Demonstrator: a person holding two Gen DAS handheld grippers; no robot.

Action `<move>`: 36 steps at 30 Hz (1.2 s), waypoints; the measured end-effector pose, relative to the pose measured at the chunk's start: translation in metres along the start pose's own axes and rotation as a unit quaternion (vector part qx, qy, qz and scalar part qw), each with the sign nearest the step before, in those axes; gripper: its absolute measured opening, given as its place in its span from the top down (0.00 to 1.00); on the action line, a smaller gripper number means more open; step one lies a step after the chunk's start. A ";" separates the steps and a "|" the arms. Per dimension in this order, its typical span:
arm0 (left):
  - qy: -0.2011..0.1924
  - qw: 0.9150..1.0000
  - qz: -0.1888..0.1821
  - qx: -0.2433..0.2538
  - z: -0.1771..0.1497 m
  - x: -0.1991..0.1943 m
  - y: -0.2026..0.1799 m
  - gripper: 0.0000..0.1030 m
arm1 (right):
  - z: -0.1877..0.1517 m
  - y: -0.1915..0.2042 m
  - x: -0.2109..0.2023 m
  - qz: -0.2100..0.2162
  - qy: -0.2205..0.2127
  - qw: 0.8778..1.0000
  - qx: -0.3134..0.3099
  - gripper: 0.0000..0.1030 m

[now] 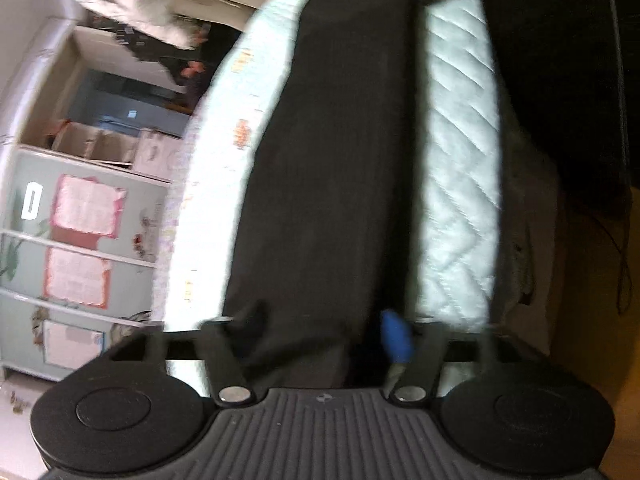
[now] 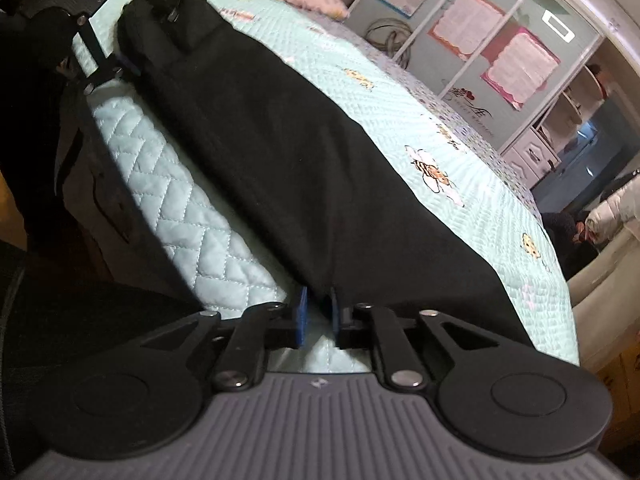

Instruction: Fold clothes

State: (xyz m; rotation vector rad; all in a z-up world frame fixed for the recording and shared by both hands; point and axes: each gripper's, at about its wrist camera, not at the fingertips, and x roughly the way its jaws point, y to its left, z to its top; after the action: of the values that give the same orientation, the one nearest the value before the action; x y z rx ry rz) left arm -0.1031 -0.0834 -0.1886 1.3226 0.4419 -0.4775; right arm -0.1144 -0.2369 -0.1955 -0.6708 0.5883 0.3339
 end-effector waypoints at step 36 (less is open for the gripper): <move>-0.052 0.929 -0.108 -0.350 0.012 0.037 0.082 0.13 | -0.103 -0.133 0.004 0.025 -0.025 0.834 0.550 0.45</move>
State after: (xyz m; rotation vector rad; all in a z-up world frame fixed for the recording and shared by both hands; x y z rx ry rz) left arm -0.0257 -0.0835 -0.1411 0.5577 0.6040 -0.5056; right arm -0.0899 -0.4036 -0.1985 0.4739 0.6387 0.0182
